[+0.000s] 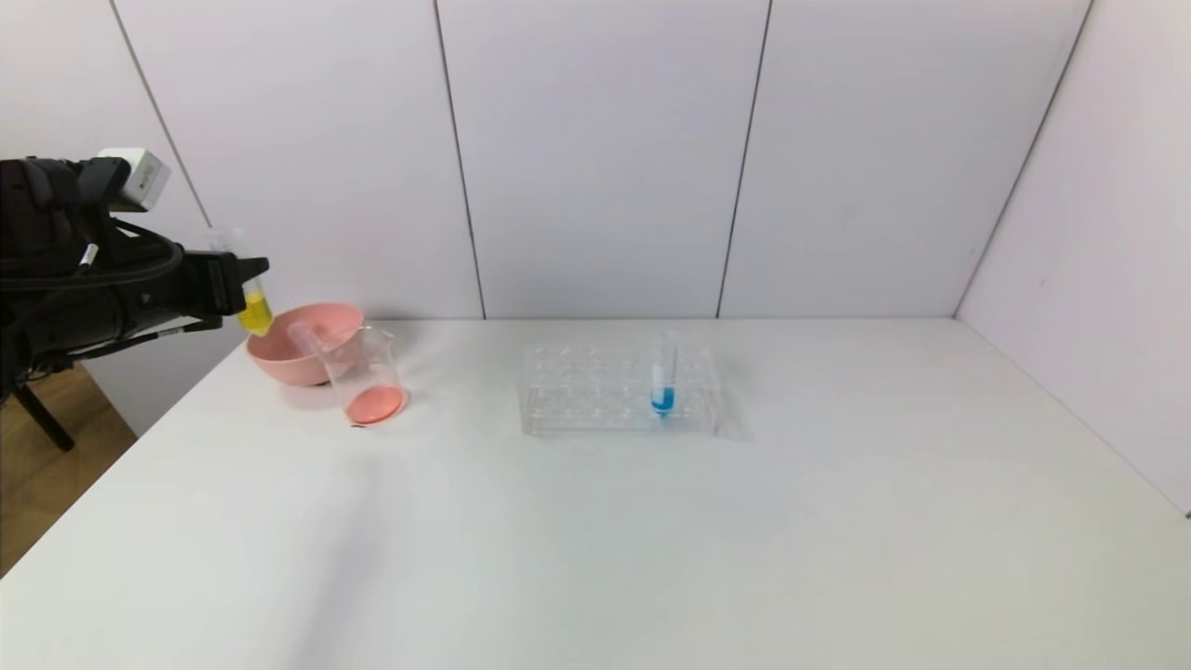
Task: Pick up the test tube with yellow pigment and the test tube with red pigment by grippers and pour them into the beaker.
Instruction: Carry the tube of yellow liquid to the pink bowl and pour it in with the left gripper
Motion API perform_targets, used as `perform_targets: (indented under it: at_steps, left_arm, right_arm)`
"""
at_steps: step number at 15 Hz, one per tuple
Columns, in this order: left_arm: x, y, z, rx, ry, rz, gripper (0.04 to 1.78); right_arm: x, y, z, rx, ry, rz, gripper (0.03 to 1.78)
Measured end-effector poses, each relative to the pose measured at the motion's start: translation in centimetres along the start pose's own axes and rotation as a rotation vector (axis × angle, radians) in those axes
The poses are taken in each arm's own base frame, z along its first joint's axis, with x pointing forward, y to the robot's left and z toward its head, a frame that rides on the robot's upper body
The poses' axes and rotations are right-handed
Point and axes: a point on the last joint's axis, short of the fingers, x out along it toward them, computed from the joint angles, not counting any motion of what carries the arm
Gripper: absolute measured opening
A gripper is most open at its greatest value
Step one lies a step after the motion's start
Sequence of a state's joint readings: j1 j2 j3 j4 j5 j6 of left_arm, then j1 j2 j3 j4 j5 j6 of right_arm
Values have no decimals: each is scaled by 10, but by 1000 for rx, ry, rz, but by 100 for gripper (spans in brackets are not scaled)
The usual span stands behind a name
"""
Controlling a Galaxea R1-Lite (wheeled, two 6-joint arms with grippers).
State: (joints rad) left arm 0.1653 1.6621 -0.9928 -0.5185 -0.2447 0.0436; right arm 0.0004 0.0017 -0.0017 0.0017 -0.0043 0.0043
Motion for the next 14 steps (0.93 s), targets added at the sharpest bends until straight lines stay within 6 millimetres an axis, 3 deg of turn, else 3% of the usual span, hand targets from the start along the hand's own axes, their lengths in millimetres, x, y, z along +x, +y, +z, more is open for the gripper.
perform_targets:
  at_steps: [6, 14]
  left_arm:
    - [23, 10, -9, -9, 31, 7, 44]
    - [39, 15, -22, 25, 61, -117, 44]
  right_arm:
    - [0, 0, 0, 0, 0, 0, 170]
    - [0, 0, 0, 0, 0, 0, 170]
